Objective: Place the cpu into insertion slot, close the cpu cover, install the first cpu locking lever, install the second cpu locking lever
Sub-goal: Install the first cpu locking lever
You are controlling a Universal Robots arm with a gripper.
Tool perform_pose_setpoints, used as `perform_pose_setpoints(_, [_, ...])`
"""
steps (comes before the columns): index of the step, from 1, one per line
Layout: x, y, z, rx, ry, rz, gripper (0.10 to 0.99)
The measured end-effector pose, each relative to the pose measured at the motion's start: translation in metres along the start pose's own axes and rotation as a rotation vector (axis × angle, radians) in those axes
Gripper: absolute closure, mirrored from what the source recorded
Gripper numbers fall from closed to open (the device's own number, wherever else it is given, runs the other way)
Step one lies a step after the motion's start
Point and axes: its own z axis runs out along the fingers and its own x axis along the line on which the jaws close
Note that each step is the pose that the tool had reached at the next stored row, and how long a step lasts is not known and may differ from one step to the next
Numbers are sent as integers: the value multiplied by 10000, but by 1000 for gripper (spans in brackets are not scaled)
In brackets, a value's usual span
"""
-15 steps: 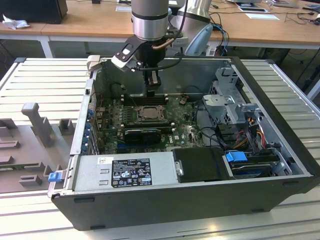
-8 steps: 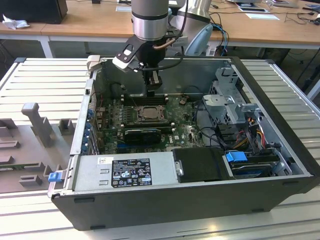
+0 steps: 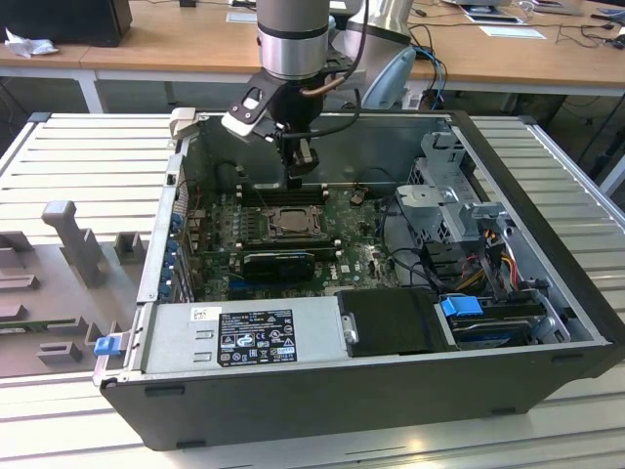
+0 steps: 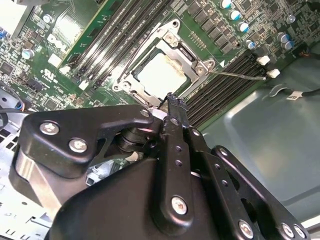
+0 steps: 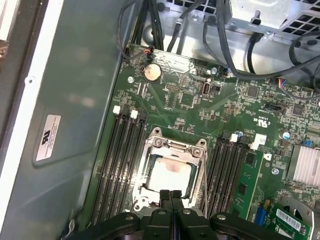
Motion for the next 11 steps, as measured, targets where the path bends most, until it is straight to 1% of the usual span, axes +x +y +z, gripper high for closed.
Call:
perform_pose_setpoints(8, [0, 0, 0, 4, 14, -312, 980])
perform_pose_setpoints(11, [0, 0, 0, 7, 23, -528, 980])
